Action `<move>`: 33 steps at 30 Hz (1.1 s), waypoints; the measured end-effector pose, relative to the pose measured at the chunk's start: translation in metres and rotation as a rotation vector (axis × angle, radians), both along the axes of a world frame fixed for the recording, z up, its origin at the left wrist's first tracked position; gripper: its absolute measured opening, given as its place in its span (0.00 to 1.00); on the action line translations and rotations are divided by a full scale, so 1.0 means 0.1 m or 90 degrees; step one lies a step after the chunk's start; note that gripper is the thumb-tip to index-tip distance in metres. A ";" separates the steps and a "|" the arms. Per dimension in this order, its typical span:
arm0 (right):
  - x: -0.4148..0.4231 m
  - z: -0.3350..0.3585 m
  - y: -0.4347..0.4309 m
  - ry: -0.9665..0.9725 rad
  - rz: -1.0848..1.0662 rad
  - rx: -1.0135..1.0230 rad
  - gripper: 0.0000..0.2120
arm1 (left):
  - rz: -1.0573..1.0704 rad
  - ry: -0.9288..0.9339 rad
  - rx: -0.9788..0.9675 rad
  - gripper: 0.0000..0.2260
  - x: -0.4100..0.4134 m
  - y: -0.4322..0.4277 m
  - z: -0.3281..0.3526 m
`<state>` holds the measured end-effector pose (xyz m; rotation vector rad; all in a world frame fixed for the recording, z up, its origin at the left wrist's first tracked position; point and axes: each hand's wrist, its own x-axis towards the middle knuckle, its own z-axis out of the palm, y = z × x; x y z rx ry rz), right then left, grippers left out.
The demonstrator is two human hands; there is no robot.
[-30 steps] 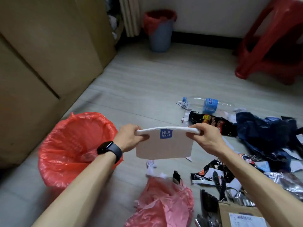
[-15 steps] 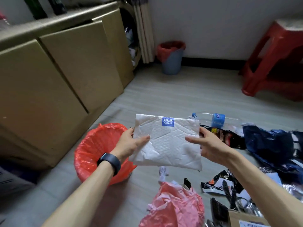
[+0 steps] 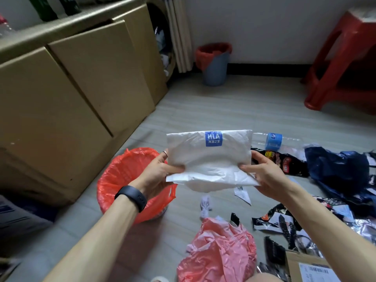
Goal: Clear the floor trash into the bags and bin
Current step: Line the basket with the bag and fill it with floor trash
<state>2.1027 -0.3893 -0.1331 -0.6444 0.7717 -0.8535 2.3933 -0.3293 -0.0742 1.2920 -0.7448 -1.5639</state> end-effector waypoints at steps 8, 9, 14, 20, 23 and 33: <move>0.06 0.11 0.02 0.046 0.152 -0.034 0.20 | -0.029 -0.057 0.017 0.20 0.27 -0.03 -0.08; 0.10 0.10 0.02 0.021 0.128 -0.010 0.18 | -0.011 -0.053 0.026 0.18 0.30 -0.04 -0.09; 0.29 0.01 0.00 -0.036 0.033 0.039 0.10 | 0.050 0.021 0.069 0.09 0.35 -0.03 -0.10; 0.36 -0.08 0.00 0.182 0.076 -0.046 0.20 | -0.113 0.012 0.206 0.19 0.49 0.04 0.06; 0.35 -0.09 -0.03 0.163 0.136 -0.028 0.18 | -0.213 -0.102 0.187 0.11 0.51 0.06 0.03; 0.90 -0.01 -0.01 0.176 0.181 -0.093 0.26 | 0.025 -0.389 0.000 0.22 0.85 0.14 -0.26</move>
